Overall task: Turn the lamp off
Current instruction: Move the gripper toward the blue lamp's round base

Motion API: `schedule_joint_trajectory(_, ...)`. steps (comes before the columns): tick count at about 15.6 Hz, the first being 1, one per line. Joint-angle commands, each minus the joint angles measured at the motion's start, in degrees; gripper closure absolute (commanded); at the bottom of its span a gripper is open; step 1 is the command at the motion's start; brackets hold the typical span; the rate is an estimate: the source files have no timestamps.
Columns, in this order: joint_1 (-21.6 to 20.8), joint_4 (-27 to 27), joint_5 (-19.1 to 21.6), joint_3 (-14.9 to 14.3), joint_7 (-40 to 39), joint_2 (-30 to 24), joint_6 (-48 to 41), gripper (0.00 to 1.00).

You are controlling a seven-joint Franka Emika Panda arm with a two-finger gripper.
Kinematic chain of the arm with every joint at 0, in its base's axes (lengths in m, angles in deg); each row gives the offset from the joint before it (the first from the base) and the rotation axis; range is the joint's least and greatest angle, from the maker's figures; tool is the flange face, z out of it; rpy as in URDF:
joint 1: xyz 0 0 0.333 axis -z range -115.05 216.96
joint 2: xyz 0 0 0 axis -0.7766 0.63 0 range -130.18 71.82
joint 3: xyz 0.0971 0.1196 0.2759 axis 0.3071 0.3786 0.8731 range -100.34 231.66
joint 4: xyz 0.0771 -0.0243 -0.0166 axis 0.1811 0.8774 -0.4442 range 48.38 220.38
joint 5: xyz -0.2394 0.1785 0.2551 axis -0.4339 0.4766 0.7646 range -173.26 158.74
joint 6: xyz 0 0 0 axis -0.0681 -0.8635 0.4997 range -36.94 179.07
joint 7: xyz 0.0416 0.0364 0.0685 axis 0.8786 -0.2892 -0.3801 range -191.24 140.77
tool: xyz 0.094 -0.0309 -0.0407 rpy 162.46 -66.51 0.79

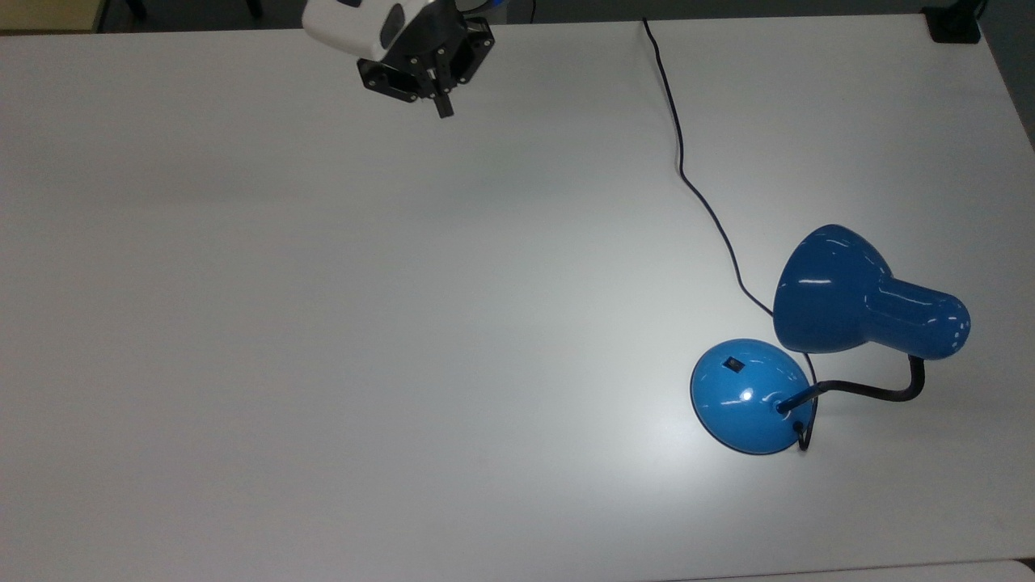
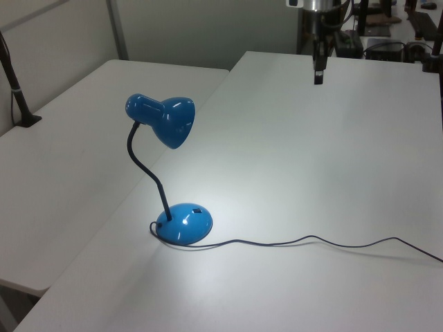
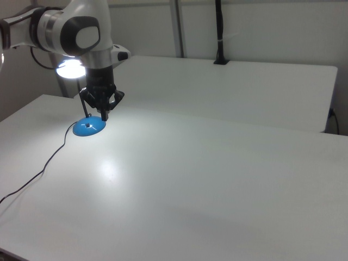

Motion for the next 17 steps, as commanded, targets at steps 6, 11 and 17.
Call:
schedule_joint_trajectory(6, -12.24, -2.05, 6.06, -2.4, -4.14, 10.61, 18.32, 1.0)
schedule_joint_trajectory(11, -17.34, -6.61, 5.81, -2.49, -3.09, 21.42, 30.2, 1.0)
schedule_joint_trajectory(17, -20.33, -10.56, 5.45, -2.58, -1.68, 27.31, 35.57, 1.0)
